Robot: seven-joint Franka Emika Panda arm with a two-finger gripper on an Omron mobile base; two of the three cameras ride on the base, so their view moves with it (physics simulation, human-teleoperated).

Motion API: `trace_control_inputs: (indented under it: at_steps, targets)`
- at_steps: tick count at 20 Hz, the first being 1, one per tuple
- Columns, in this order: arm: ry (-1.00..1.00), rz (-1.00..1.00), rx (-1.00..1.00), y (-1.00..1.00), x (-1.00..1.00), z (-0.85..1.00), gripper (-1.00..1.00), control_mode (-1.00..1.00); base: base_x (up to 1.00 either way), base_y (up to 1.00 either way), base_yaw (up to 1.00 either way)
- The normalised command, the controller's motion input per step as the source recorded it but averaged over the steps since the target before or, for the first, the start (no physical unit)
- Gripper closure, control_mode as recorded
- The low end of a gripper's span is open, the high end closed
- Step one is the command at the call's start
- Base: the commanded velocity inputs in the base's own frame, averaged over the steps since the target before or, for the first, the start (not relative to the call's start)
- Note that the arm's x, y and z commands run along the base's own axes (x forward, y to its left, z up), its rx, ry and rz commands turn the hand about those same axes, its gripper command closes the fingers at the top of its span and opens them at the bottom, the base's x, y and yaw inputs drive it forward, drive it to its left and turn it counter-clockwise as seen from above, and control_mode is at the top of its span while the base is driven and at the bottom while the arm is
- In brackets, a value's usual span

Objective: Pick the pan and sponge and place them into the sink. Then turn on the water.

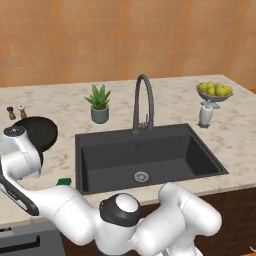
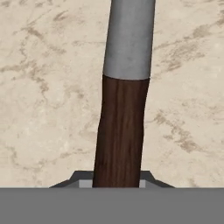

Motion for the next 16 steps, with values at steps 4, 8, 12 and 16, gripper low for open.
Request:
trace_control_inputs:
  at_steps: [4,8,12,16]
  targets:
    - [0.00,-0.18,0.06,-0.13,0.04,0.00,1.00,-1.00,0.00,0.00,0.00]
    - [0.01,-0.19,0.01,-0.09,0.11,0.00,1.00,-1.00,0.00,0.00,0.00]
    - [0.04,-0.15,0.00,-0.14,0.10,0.00,1.00,-1.00,0.00,0.00,0.00]
    - [0.12,-0.17,0.00,-0.35,0.12,0.08,1.00,-1.00,0.00,0.00,0.00]
